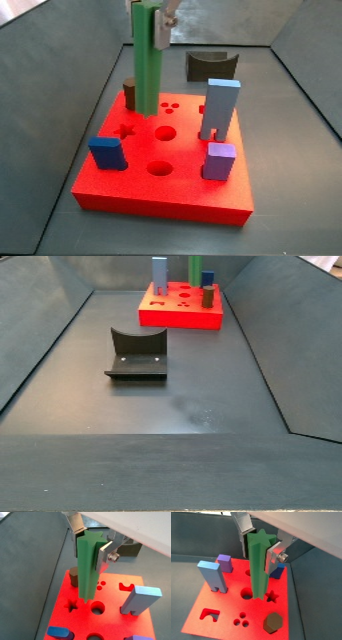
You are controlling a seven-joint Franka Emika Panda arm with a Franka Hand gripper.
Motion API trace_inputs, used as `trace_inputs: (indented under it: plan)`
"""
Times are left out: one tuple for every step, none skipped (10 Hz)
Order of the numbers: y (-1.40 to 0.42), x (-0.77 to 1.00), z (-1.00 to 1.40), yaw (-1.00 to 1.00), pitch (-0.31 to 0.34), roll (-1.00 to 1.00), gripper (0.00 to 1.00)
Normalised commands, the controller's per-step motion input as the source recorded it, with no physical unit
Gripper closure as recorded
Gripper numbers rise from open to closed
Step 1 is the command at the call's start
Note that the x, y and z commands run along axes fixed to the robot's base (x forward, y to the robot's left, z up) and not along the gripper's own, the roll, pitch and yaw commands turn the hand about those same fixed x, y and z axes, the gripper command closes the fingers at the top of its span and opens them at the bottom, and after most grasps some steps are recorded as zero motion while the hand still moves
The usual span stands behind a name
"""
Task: Pick up the star object. Move up. Move to above the board. Insert the star object.
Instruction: Insert the star object.
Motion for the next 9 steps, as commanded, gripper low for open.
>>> trace_inputs:
  plan:
    - [0.0,-0.07,0.0,-0.15,0.0,0.0,1.0]
    - [0.0,-0.01,-0.05,0.0,0.0,0.0,1.0]
    - [0.0,-0.33,-0.21,-0.17,0.0,0.0,1.0]
    - [-0.01,-0.28,-0.25,-0.17,0.0,0.0,1.0]
    - [0.0,0.0,0.0,0.0,0.0,-0.01,1.0]
    - [-0.08,0.0,-0.13,0.0,-0.006,0.0,1.0]
    - [-0.1,0.0,-0.12,0.0,-0.007,0.0,1.0]
    - [-0.07,0.0,-0.05,0.0,0.0,0.0,1.0]
    - [-0.05,0.02,-0.02,0.0,0.0,0.0,1.0]
